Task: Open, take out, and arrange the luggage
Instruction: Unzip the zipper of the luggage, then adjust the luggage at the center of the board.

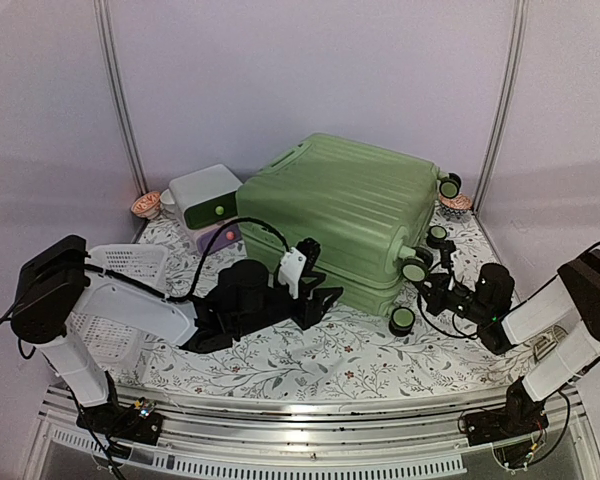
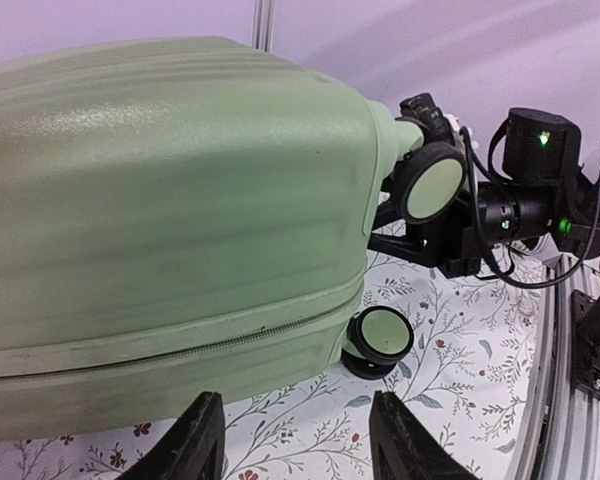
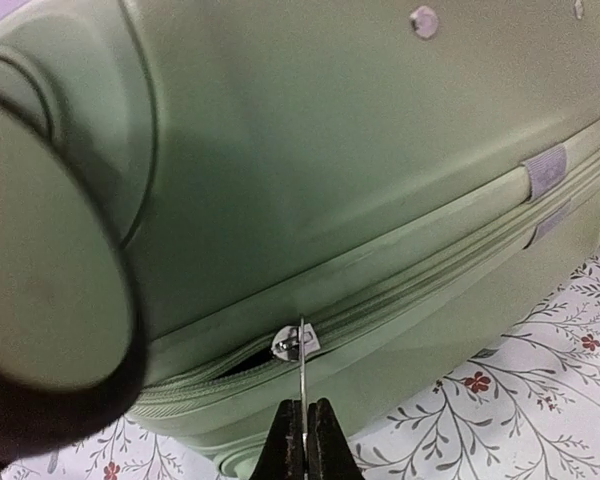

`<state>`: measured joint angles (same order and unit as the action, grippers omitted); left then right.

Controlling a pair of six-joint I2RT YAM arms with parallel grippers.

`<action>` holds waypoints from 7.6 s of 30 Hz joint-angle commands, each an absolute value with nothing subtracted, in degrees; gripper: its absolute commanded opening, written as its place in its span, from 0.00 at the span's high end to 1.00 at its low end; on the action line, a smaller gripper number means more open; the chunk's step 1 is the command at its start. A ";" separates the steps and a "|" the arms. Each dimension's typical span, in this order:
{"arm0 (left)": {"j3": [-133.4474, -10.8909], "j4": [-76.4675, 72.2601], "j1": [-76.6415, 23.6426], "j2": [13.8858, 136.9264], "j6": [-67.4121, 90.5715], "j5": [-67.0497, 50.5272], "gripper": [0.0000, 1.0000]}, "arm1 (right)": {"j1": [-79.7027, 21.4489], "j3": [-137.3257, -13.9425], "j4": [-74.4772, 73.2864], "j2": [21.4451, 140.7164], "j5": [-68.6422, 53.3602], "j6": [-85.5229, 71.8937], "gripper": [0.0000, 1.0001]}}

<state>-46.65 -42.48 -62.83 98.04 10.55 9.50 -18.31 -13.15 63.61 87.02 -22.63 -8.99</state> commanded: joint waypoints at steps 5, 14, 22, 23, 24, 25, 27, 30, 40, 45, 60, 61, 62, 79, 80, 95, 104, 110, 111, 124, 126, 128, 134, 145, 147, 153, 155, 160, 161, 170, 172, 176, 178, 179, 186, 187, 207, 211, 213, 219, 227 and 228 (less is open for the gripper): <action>-46.56 -42.06 -61.95 96.84 10.11 9.64 0.48 | -11.64 -22.98 59.17 89.57 -24.22 -12.27 0.98; -46.00 -41.67 -61.97 96.06 10.84 9.99 0.48 | -6.57 -34.88 48.34 94.62 -22.86 -14.67 0.98; -45.09 -43.27 -62.04 96.96 12.73 8.16 0.48 | -2.32 -44.09 41.05 98.83 -21.55 -16.70 0.96; -45.15 -42.98 -62.04 97.01 12.83 8.14 0.48 | -2.41 -44.40 40.75 98.50 -21.75 -16.49 0.94; -45.17 -42.72 -62.03 96.92 12.88 8.33 0.48 | -2.31 -44.34 40.37 97.92 -22.06 -16.38 0.91; -45.13 -42.31 -62.03 96.71 12.98 8.71 0.48 | -2.37 -44.15 39.94 97.11 -22.46 -16.26 0.86; -44.65 -41.93 -62.05 95.98 13.01 9.80 0.48 | -2.37 -43.22 38.52 94.97 -23.44 -15.75 0.70; -44.29 -41.61 -61.97 95.13 12.85 10.65 0.47 | -2.37 -41.89 34.76 90.57 -24.11 -13.88 0.53; -47.31 -32.78 -61.84 93.94 12.34 14.13 0.26 | -2.52 -41.99 18.76 79.38 -21.71 -9.25 0.25; -47.12 -31.94 -60.99 91.63 10.93 15.48 0.17 | -2.95 -42.47 16.89 77.05 -24.00 -11.05 0.01; -46.11 -31.55 -53.05 87.68 19.54 10.49 0.13 | -14.43 -55.18 -1.92 79.28 -33.60 -0.70 0.05; -45.27 -31.62 -52.72 86.71 20.04 10.59 0.13 | -15.47 -55.01 -3.45 78.52 -33.19 0.89 0.05; -44.47 -31.76 -52.19 85.90 20.73 10.44 0.13 | -16.58 -54.90 -5.12 77.85 -32.45 1.74 0.05; -37.64 -31.37 -44.10 81.53 23.76 6.16 0.14 | -21.47 -52.21 -25.30 67.53 -31.20 -3.73 0.03; -37.31 -31.22 -44.02 81.12 23.57 6.46 0.14 | -22.13 -52.22 -26.56 67.38 -31.25 -3.77 0.03; -38.43 -28.39 -42.02 77.28 21.38 7.94 0.14 | -40.09 -52.87 -29.86 66.11 -38.05 -2.54 0.04; -39.30 -28.79 -41.95 77.58 21.86 7.91 0.14 | -46.34 -68.61 -41.12 70.83 -31.30 4.58 0.02; -40.90 -26.47 -41.88 78.02 20.93 4.74 0.14 | -39.85 -68.82 -38.89 67.92 -21.51 1.65 0.01; -41.32 -25.46 -41.90 78.24 20.77 4.33 0.14 | -37.50 -68.82 -38.26 67.29 -20.91 0.92 0.01; -40.26 -24.48 -41.82 78.18 26.31 -1.22 0.14 | -5.03 -68.76 -25.73 71.02 -30.10 -8.83 0.01; -39.95 -25.11 -41.51 77.72 26.66 -1.48 0.14 | -2.56 -71.66 -23.74 74.13 -32.75 -9.77 0.01; -40.13 -25.88 -41.14 77.86 27.30 -2.08 0.13 | -1.01 -73.77 -22.37 77.17 -33.27 -10.59 0.01; -40.62 -32.40 -36.47 80.44 34.23 -11.15 0.14 | 0.11 -79.96 -22.90 86.13 -30.12 -9.07 0.01; -50.84 -30.76 -32.56 91.06 36.36 -16.57 0.15 | 0.07 -82.98 -23.46 92.46 -12.21 4.66 0.01; -53.09 -30.47 -32.22 93.61 36.11 -17.07 0.15 | 0.00 -82.97 -24.49 93.00 -13.82 6.24 0.01; -62.72 -26.73 -31.25 102.36 33.85 -17.02 0.15 | -1.49 -75.67 -22.36 89.16 -21.41 5.53 0.02; -65.99 -25.92 -30.31 104.92 33.48 -17.75 0.15 | -2.06 -70.43 -19.13 85.43 -22.84 4.62 0.02; -75.69 -21.98 -28.22 111.04 32.81 -19.28 0.16 | -3.11 -57.90 -15.91 74.53 -25.72 1.28 0.04; -77.30 -21.05 -28.07 112.03 32.48 -19.14 0.16 | -3.89 -56.63 -16.45 72.40 -24.66 0.87 0.05; -76.29 -20.51 -27.16 109.64 32.34 -18.69 0.17 | -14.85 -50.98 -23.29 60.36 -15.97 -2.02 0.05; -73.21 -21.28 -27.16 106.66 32.77 -19.84 0.18 | -15.48 -50.76 -23.54 57.87 -15.59 -2.89 0.05; -65.54 -22.72 -27.29 99.56 33.73 -20.28 0.18 | -16.09 -50.46 -24.03 55.04 -17.67 -3.80 0.06; -62.19 -23.39 -27.33 96.41 34.03 -20.54 0.18 | -16.78 -49.34 -23.83 54.62 -18.32 -4.32 0.06; -60.83 -23.36 -27.33 94.86 34.14 -20.70 0.18 | -17.05 -48.57 -23.50 54.51 -18.59 -4.53 0.06; -53.24 -22.60 -29.22 85.78 34.04 -21.29 0.19 | -20.54 -43.19 -19.86 54.91 -22.28 -7.10 0.07; -52.66 -21.91 -29.79 84.72 33.47 -20.94 0.19 | -21.76 -42.84 -19.08 55.12 -22.24 -7.33 0.07; -44.16 -17.54 -35.08 71.73 25.23 -16.09 0.19 | -57.38 -57.56 -5.02 81.61 -12.20 -6.87 0.08; -43.12 -18.61 -36.72 71.87 24.78 -17.02 0.19 | -62.01 -61.57 -6.45 86.38 -11.34 -1.85 0.08; -43.05 -18.48 -38.13 71.89 24.02 -17.09 0.19 | -62.64 -63.22 -8.36 87.94 -10.42 -0.69 0.07; -41.59 -18.21 -43.10 71.26 23.63 -14.15 0.20 | -62.65 -60.19 -9.77 84.67 -5.51 -2.63 0.05; -40.12 -19.37 -52.38 71.47 26.49 -7.73 0.19 | -62.45 -47.25 -8.10 70.51 3.33 -6.82 0.01; -40.08 -19.48 -53.70 71.70 27.02 -6.29 0.18 | -62.05 -45.34 -7.54 68.48 4.77 -7.31 0.01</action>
